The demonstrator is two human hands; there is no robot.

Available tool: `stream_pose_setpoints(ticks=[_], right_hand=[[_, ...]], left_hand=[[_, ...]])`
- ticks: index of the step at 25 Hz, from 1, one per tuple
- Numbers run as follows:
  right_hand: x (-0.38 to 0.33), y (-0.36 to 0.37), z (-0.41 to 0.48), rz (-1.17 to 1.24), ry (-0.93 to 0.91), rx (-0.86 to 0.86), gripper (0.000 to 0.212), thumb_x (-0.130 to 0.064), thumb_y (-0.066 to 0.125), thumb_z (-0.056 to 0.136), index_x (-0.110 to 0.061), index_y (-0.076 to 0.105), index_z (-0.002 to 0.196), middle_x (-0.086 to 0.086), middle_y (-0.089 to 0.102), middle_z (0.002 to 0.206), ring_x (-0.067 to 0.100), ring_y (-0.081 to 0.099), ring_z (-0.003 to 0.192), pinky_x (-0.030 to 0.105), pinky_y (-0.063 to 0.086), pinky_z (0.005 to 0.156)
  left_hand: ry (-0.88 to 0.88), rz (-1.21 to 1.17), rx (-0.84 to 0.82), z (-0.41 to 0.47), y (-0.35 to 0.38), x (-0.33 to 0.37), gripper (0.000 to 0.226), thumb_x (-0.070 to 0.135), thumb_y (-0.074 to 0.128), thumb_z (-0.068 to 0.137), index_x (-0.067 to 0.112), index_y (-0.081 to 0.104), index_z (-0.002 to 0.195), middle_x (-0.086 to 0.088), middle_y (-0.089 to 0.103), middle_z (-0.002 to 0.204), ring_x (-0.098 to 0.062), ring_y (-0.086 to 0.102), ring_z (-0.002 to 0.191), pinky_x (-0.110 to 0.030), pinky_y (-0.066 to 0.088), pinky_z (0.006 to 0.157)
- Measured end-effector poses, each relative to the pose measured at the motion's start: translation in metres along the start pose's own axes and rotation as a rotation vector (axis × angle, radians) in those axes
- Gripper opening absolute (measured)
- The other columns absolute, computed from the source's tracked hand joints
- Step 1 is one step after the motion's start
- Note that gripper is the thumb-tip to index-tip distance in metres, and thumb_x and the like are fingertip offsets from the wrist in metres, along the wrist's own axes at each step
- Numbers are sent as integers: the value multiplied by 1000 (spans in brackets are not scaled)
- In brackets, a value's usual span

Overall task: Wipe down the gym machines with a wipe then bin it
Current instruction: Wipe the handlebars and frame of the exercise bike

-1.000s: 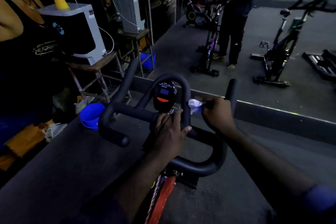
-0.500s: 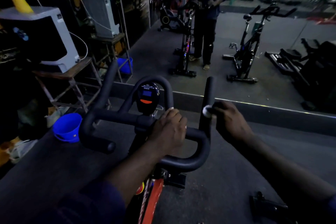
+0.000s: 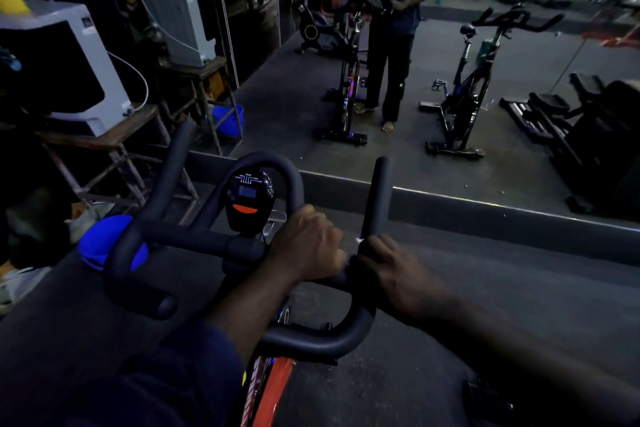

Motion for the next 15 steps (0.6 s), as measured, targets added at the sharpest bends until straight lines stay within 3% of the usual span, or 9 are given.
stream_pose_setpoints(ticks=[2, 5, 7, 10, 12, 15], right_hand=[[22, -18, 10, 16, -9, 54, 29, -37, 51, 104, -16, 70, 113, 6, 58, 104, 27, 56, 93, 41, 54, 77], [84, -72, 59, -113, 259, 300, 41, -40, 50, 95, -17, 67, 124, 11, 53, 115, 34, 54, 100, 43, 53, 83], [95, -68, 66, -145, 276, 297, 36, -33, 51, 92, -11, 67, 116, 14, 51, 110, 36, 51, 97, 46, 54, 80], [32, -23, 25, -51, 36, 78, 26, -27, 53, 100, -7, 68, 106, 14, 53, 102, 35, 53, 91, 43, 54, 73], [13, -25, 14, -1, -44, -37, 32, -31, 48, 101, -10, 71, 108, 13, 58, 102, 35, 59, 92, 43, 55, 76], [57, -66, 61, -68, 193, 229, 33, -18, 53, 96, -9, 70, 122, 17, 57, 111, 34, 59, 98, 40, 54, 85]], left_hand=[[-20, -18, 28, 1, -1, -2, 36, 42, 53, 69, 11, 69, 60, -7, 68, 59, -28, 63, 58, -35, 45, 72], [-20, -32, 51, 0, -1, 1, 34, 41, 49, 68, 12, 67, 60, -6, 69, 61, -27, 64, 59, -35, 44, 73], [-30, -39, 107, 1, -4, 0, 31, 39, 50, 68, 13, 65, 59, -5, 68, 61, -27, 64, 59, -34, 43, 71], [-25, -73, 135, 3, -2, -2, 28, 36, 49, 74, 15, 62, 61, -5, 68, 63, -28, 63, 62, -36, 43, 70], [-15, -63, 134, 1, -1, -1, 27, 34, 46, 80, 17, 62, 65, -4, 68, 66, -28, 64, 66, -37, 43, 70], [9, -68, 110, 3, 2, -4, 28, 31, 44, 82, 17, 63, 67, -4, 70, 68, -28, 65, 67, -38, 42, 69]])
Point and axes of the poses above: each hand's wrist, its own z-axis towards the middle knuckle, its own y-axis out of the palm, x = y × z, the point moved 4 cm from there along z, towards the middle knuckle
